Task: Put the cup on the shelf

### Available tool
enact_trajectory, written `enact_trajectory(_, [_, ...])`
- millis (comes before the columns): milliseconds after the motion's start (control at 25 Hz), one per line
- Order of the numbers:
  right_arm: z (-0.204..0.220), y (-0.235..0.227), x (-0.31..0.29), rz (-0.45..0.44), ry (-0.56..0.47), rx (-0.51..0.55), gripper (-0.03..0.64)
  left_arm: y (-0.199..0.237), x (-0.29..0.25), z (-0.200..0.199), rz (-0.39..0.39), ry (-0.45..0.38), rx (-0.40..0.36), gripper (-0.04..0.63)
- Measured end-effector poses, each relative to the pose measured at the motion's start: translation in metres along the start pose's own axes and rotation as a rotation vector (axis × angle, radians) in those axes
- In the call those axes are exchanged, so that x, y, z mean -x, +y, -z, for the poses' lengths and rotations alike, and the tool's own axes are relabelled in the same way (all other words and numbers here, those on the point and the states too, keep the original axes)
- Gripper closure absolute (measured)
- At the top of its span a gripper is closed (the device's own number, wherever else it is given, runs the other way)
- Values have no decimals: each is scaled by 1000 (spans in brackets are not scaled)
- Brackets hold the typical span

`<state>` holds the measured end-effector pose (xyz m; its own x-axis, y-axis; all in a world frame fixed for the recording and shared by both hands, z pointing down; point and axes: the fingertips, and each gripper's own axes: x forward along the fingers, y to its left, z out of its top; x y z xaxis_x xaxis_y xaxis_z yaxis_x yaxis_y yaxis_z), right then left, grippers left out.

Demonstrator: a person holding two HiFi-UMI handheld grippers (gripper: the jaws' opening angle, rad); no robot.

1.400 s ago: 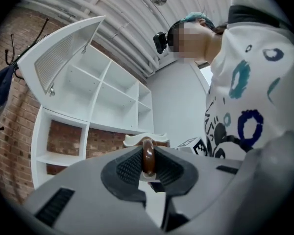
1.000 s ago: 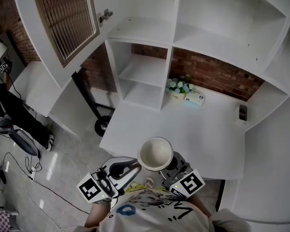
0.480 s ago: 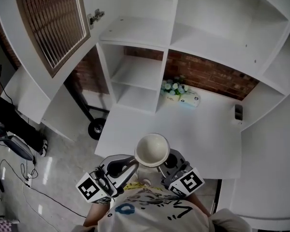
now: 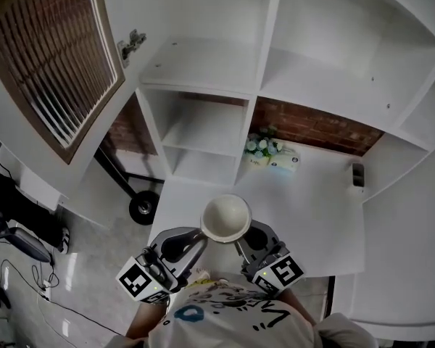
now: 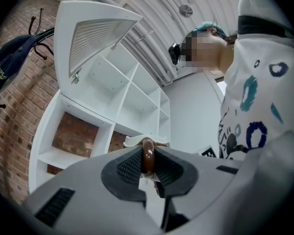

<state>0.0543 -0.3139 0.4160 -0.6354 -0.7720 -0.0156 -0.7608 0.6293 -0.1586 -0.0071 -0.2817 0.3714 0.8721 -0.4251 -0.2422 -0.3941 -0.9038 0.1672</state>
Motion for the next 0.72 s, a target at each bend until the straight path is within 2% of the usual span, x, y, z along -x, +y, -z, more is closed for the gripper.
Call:
enact_trajectory(240, [8, -24, -29, 58, 32, 0, 588, 38, -10, 1, -6, 13, 21, 537])
enact_trajectory(360, [16, -43, -39, 117, 76, 24, 588, 56, -18, 2, 1, 16, 24, 537])
enact_trajectory(720, [14, -82, -62, 205, 96, 62, 588, 107, -44, 14, -5, 24, 59, 537])
